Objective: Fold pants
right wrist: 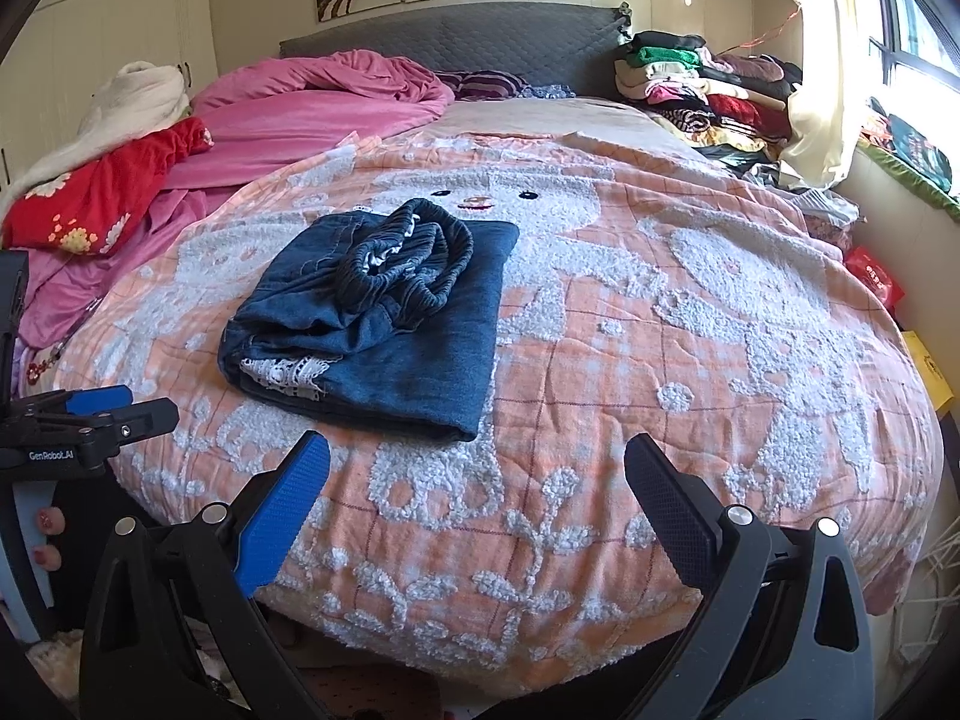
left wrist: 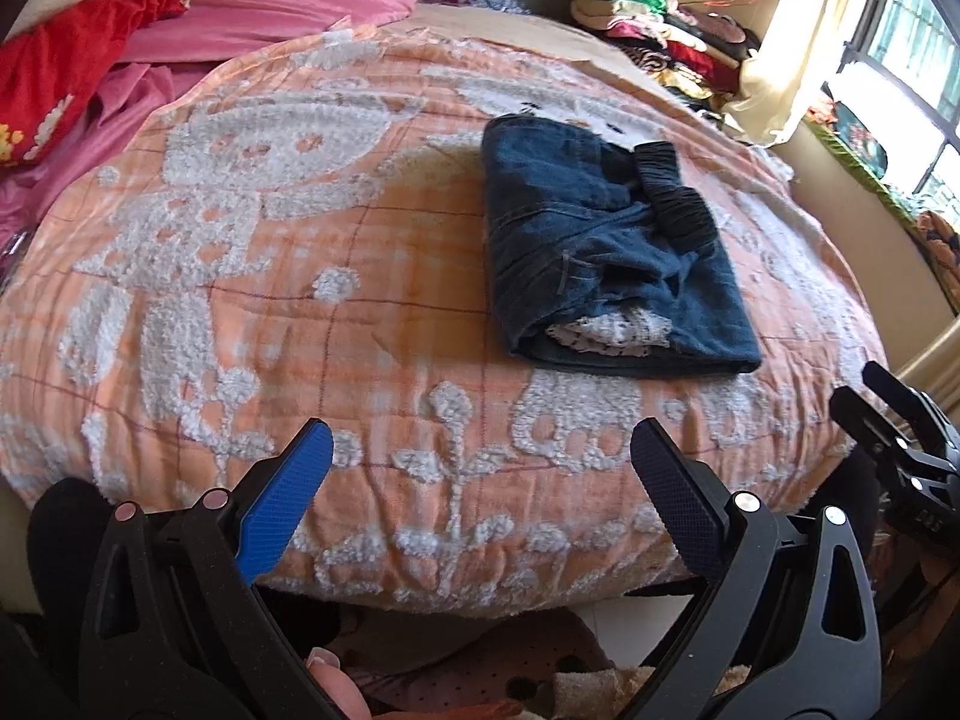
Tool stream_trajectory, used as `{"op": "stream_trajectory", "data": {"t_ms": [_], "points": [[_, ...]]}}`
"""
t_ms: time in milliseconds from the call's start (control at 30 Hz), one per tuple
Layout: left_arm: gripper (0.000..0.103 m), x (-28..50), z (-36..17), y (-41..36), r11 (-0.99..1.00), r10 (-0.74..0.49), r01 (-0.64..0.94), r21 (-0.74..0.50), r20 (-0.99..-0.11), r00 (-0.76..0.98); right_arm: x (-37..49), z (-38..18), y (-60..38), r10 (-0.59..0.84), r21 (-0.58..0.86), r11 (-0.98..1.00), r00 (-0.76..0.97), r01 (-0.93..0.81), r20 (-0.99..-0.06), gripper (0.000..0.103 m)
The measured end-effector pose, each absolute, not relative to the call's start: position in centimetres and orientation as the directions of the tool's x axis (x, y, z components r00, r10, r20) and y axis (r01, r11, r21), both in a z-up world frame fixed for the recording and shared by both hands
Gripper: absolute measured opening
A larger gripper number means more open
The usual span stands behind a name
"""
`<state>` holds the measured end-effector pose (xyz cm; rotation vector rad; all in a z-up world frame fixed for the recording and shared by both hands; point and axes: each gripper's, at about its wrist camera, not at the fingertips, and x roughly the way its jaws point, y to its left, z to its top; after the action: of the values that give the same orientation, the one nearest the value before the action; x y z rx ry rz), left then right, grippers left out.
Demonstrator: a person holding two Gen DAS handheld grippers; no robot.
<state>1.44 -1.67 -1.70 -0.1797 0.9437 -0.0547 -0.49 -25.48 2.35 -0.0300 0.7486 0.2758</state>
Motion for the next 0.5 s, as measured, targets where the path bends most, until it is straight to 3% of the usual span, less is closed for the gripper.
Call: {"op": "stream_trajectory", "data": {"t_ms": [233,500], "points": [[0.093,3.0,-1.2,2.5,0.949,-0.198,-0.072,-0.306,-0.759,0.62,2.5,1.6,-30.0,0.133,0.031,0.987,0.702,-0.156,-0.699,0.098],[0.093,12.7,-3.3,14.1,0.929,0.183,-0.369,-0.021,-0.841,0.509,13.5,-0.4,-44.5,-0.194,-0.111,0.98,0.656,0.167,-0.729,0.098]]}}
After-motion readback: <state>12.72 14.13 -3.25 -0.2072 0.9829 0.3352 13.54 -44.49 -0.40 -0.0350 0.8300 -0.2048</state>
